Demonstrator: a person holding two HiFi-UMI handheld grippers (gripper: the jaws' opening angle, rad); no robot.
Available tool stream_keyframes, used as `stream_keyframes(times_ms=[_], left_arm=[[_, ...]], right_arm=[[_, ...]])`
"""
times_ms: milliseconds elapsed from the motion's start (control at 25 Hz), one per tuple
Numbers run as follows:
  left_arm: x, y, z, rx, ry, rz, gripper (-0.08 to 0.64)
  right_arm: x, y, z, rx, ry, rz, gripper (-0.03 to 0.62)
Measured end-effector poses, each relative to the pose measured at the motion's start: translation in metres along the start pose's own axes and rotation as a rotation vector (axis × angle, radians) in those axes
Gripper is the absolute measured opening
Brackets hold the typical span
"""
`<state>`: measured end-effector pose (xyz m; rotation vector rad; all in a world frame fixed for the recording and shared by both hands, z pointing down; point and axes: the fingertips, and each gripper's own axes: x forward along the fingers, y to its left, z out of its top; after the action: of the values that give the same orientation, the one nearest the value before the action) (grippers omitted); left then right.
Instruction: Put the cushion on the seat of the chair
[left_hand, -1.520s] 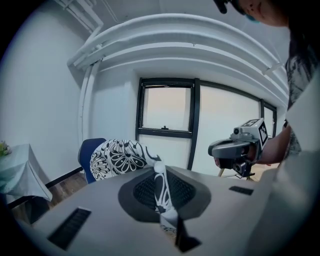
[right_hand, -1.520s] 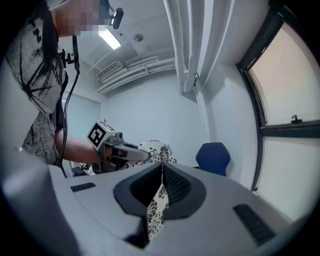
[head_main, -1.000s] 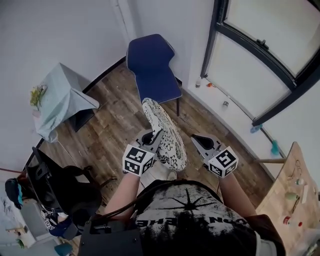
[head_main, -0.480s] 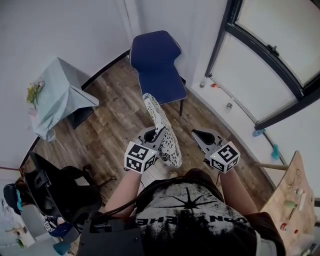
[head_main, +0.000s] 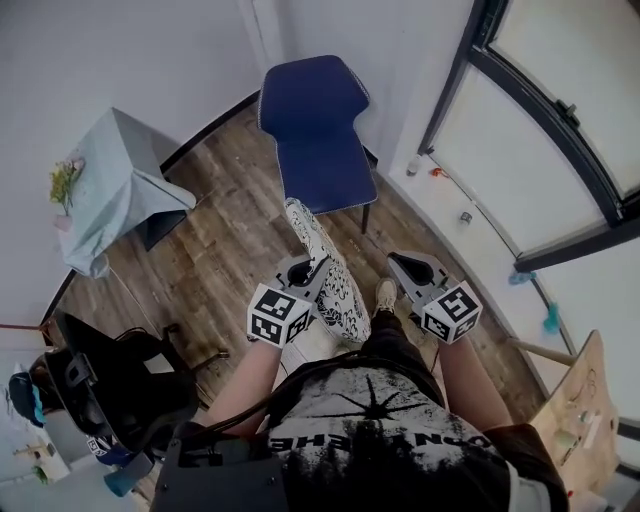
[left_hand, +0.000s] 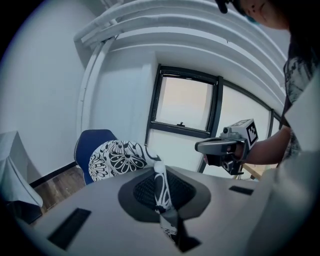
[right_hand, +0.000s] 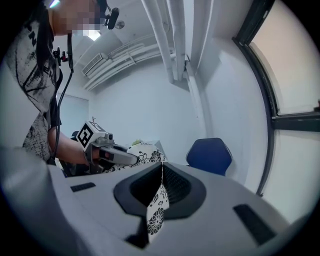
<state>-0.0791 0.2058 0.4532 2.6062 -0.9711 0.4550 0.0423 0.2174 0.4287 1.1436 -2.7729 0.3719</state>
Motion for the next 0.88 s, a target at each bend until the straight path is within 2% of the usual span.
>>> stream_keyframes(times_ms=[200, 480, 720, 880], left_arm=[[0.039, 0.017, 0.021, -0.052, 0.002, 0.026, 0.023], [0.102, 0.037, 0.054, -0.081, 0.017, 0.070, 0.023], [0.171, 0.052, 0.074, -0.095, 0.036, 0.102, 0.023], [0.183, 0.055, 0.087, -0.113, 0.019, 0.114, 0.023]], right_arm=[[0.017, -0.055, 0.013, 0.003, -0.004, 0.021, 0.018], [0.029, -0.130, 0.040, -0.002, -0.004, 0.058, 0.018], [0.043, -0.204, 0.045, 0.008, 0.008, 0.097, 0.020], [0.048, -0.215, 0.052, -0.001, 0.024, 0.128, 0.018]])
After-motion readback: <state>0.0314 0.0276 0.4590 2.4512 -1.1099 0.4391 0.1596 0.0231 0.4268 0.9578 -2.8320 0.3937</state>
